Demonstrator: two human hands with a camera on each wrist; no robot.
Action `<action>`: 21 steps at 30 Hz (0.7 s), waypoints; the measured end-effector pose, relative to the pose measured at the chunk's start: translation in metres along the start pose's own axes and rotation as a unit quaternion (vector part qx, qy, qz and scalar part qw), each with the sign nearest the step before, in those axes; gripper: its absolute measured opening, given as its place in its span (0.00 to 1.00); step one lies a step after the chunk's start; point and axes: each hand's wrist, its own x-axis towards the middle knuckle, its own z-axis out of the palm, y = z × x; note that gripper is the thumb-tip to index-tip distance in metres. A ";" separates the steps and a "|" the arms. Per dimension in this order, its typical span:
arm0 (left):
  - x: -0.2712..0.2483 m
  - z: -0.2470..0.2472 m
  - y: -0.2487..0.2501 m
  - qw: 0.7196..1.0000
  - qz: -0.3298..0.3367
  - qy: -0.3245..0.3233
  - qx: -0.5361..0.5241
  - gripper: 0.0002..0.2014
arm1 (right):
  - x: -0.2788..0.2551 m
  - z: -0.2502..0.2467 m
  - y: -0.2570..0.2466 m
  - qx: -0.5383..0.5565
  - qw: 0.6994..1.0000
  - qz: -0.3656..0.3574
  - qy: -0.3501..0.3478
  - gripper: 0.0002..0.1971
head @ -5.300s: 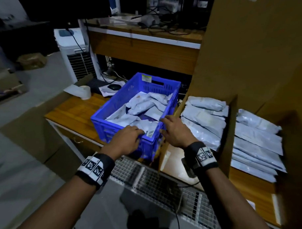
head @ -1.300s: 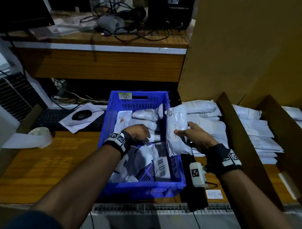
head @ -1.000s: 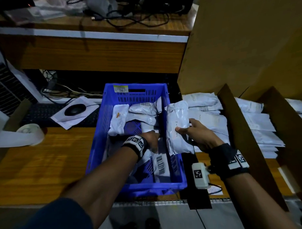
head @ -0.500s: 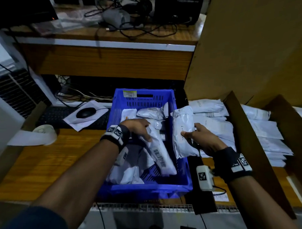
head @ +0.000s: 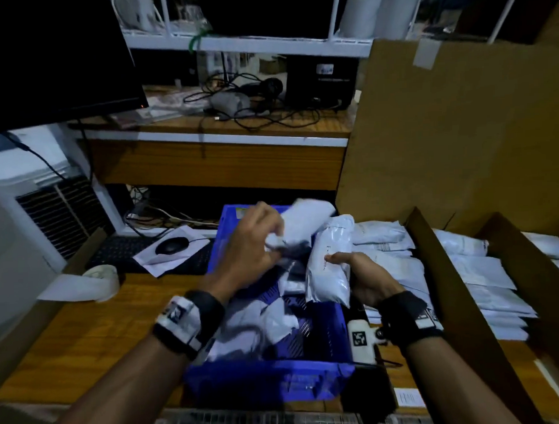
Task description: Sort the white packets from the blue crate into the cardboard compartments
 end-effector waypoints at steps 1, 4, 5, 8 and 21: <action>-0.009 0.006 0.010 0.999 0.026 -0.037 0.006 0.17 | -0.003 0.002 -0.001 0.040 0.999 -0.008 -0.019 0.24; -0.032 0.024 0.030 0.987 0.098 -0.113 0.058 0.17 | -0.013 0.003 -0.004 0.190 0.978 -0.030 -0.081 0.29; -0.037 0.027 0.032 0.983 0.114 -0.123 0.070 0.17 | -0.017 0.003 -0.005 0.216 0.971 -0.035 -0.094 0.31; -0.041 0.030 0.042 0.978 0.145 -0.127 0.081 0.15 | -0.029 0.009 -0.001 0.185 0.974 -0.058 -0.113 0.34; -0.040 0.022 0.073 0.919 -0.253 -0.075 -0.293 0.33 | -0.064 0.001 0.010 0.083 0.966 -0.242 -0.043 0.26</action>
